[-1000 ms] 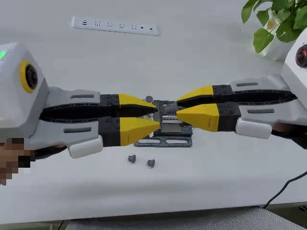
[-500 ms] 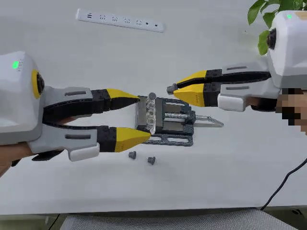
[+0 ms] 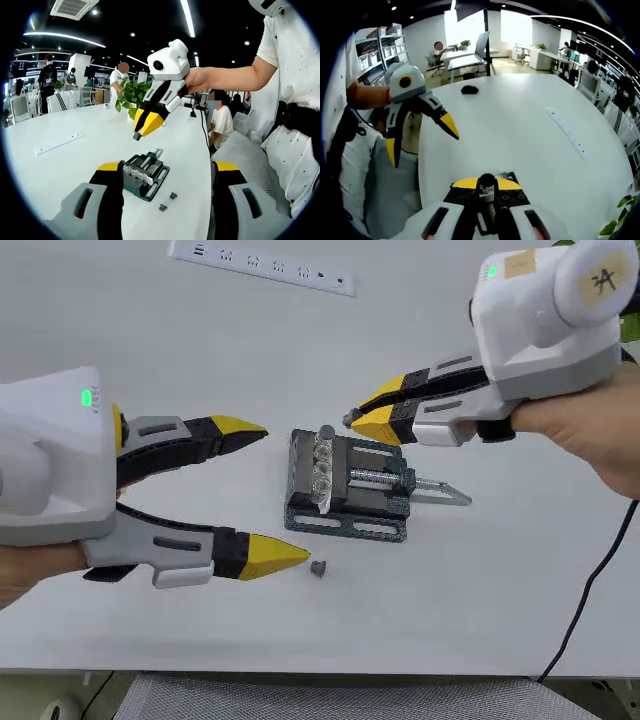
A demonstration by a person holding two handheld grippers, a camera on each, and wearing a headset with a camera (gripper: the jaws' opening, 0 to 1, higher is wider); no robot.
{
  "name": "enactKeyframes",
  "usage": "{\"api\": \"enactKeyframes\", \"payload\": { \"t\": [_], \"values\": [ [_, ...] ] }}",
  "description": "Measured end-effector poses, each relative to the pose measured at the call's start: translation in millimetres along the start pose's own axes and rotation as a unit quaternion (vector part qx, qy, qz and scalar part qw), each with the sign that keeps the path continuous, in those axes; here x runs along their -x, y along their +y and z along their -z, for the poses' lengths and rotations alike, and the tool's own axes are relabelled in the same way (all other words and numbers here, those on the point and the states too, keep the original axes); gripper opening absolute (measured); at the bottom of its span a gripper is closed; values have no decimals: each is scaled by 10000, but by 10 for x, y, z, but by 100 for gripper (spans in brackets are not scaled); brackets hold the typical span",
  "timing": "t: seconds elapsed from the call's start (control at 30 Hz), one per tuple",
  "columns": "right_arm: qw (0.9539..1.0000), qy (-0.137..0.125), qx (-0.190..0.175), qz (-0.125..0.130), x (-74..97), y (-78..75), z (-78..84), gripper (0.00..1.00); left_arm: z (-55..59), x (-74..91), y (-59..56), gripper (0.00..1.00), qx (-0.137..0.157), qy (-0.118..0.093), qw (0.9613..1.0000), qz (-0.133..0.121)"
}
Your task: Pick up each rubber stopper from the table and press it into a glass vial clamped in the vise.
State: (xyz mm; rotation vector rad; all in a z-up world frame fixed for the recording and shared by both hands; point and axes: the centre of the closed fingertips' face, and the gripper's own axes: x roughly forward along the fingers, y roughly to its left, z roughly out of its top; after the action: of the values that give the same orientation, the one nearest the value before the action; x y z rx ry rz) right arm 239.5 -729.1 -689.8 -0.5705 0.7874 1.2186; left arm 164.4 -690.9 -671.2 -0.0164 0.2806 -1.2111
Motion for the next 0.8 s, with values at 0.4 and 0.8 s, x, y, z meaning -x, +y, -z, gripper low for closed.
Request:
{"api": "enactKeyframes", "payload": {
  "t": [0.4,0.8],
  "values": [
    [9955,851,415,-77,-372,-214,228,6,217,3,81,87,-110,230,9996,-156],
    [9899,1334,466,-139,-571,-289,414,6,270,-12,70,89,-74,214,9997,-132]
  ]
}}
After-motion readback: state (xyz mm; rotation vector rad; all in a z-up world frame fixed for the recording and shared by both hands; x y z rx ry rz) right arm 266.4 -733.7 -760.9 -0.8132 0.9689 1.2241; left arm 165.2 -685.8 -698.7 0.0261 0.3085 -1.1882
